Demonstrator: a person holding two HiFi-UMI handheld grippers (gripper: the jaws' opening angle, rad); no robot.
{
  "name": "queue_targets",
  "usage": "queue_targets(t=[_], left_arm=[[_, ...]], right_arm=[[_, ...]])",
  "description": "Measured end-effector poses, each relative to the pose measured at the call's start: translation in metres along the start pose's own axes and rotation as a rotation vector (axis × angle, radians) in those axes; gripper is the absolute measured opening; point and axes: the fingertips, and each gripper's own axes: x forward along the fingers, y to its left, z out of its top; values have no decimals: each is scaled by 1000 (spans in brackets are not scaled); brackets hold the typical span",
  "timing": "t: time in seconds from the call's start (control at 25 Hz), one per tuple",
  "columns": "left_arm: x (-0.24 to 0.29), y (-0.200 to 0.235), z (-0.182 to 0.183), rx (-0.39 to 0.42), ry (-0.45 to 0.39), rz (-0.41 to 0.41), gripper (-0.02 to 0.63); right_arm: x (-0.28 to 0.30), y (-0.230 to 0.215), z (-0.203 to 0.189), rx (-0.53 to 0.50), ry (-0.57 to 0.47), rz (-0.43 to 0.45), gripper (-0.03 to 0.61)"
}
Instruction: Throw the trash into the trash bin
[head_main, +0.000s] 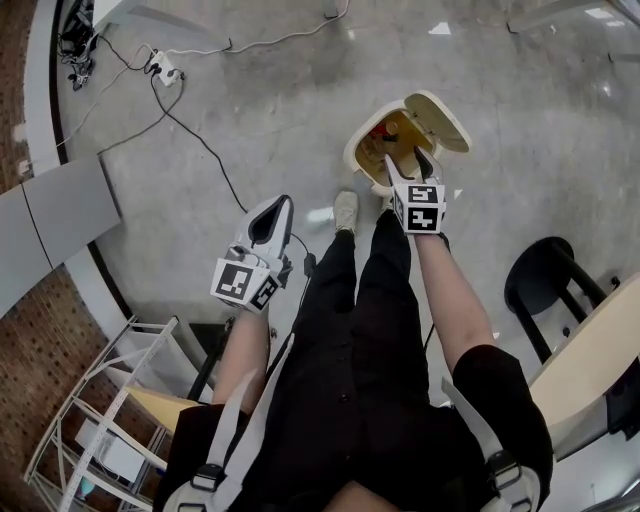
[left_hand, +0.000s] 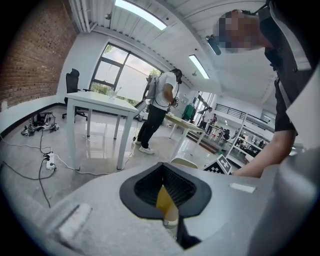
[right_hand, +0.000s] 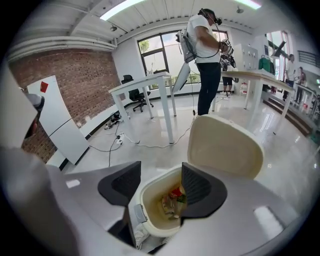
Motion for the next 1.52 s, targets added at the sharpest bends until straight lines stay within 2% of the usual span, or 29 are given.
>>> queue_targets(t=[0.2, 0.4, 0.52, 0.76, 1.04, 1.16, 1.36, 1.52], left_arm=[[-6, -2, 22, 22, -47, -36, 2], [-13, -5, 52, 29, -111, -70, 2], [-12, -8, 75, 46, -165, -96, 0], [-36, -19, 123, 64, -264, -163, 2], [-38, -57, 214, 172, -436, -293, 0], [-51, -67, 228, 165, -499, -333, 0], [-57, -88, 228, 183, -488, -399, 0], [-59, -110, 225, 162, -504, -448, 0]], right_arm=[[-29, 5, 19, 7, -66, -31, 211], [-79, 6, 52, 15, -170, -78, 101], [-105, 2, 79, 24, -250, -100, 64], [-184, 5, 118, 32, -401, -151, 29], [-300, -21, 169, 53, -651, -277, 6], [-349, -27, 161, 85, -736, -333, 6], [-427, -48, 122, 156, -833, -475, 6], [-498, -54, 74, 192, -886, -594, 6]])
